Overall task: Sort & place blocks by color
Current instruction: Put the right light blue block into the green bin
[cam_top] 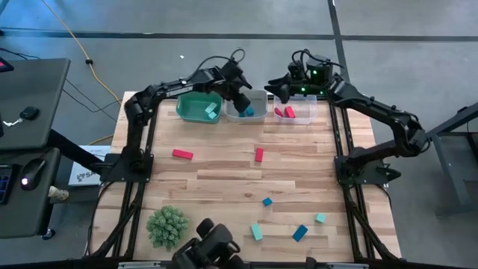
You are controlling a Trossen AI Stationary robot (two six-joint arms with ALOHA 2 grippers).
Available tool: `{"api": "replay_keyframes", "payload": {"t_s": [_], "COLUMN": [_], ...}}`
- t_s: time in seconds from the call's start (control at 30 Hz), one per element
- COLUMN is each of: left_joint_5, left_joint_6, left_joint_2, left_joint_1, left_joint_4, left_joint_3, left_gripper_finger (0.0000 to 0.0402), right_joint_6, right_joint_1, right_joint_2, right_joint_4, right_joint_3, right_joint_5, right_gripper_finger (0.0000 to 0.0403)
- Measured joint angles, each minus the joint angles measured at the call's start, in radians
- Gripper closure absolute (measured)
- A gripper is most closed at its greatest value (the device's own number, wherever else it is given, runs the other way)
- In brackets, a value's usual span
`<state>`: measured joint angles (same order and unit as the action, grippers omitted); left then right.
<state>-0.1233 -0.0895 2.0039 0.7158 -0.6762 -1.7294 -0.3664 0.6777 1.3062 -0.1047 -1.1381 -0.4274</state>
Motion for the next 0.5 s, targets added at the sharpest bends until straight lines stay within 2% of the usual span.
{"api": "replay_keyframes", "payload": {"t_s": [0.33, 0.5], "left_joint_5": [-0.004, 0.002], "left_joint_6": [0.007, 0.007], "left_joint_2": [-0.238, -0.338], "left_joint_1": [-0.016, -0.037], "left_joint_4": [-0.074, -0.095], "left_joint_3": [0.0, 0.0], "left_gripper_finger": [0.0257, 0.0257], "right_joint_6": [-0.002, -0.09], "right_joint_1": [-0.081, -0.129], "right_joint_2": [-0.106, -0.13], "right_joint_4": [-0.026, -0.055], "right_joint_3": [0.0, 0.0], "right_joint_5": [0.006, 0.005], "right_gripper_finger": [0.0178, 0.0178]}}
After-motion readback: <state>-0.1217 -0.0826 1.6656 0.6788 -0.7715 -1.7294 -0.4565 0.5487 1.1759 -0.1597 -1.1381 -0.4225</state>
